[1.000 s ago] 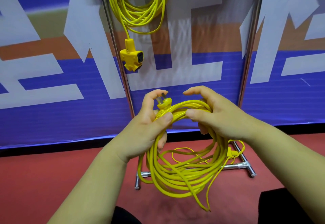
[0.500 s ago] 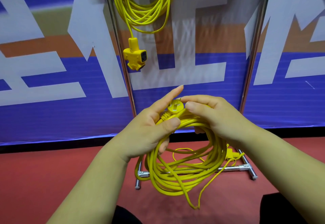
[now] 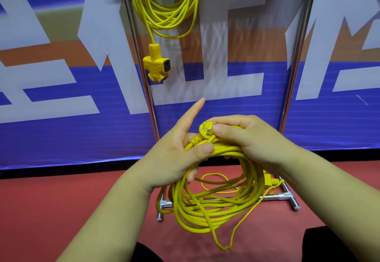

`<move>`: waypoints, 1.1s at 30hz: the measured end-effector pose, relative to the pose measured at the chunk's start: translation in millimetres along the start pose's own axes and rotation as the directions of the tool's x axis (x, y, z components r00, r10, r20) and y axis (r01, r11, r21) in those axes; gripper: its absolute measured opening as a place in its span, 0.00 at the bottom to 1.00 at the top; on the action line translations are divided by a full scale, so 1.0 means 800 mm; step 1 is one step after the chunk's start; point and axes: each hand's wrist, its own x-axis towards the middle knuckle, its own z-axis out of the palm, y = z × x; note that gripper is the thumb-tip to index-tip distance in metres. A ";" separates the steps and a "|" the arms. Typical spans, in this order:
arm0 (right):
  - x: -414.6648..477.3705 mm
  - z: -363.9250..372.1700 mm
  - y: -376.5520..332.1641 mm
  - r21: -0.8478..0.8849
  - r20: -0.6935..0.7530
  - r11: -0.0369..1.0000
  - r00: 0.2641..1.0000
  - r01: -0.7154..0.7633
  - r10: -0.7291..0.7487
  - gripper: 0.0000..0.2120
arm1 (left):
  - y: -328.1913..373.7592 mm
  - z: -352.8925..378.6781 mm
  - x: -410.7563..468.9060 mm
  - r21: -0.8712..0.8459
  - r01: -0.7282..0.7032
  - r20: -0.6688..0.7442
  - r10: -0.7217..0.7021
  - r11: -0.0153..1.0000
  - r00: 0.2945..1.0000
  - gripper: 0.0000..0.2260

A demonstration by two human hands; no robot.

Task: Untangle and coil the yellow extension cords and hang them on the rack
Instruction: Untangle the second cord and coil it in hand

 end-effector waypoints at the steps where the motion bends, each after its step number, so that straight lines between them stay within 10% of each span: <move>1: 0.000 0.000 0.002 0.002 -0.008 1.000 1.000 0.007 -0.007 0.14 | -0.001 -0.002 0.001 0.001 0.015 -0.020 -0.015 1.000 1.000 0.38; 21: -0.001 -0.001 -0.007 -0.193 0.047 0.965 0.984 0.180 -0.174 0.12 | 0.000 0.001 0.005 -0.054 0.081 -0.041 -0.084 0.995 0.996 0.38; 33: 0.004 0.003 0.004 -0.235 -0.228 0.958 0.949 0.165 -0.219 0.05 | 0.001 0.007 0.010 -0.154 0.121 -0.074 -0.134 0.981 0.988 0.30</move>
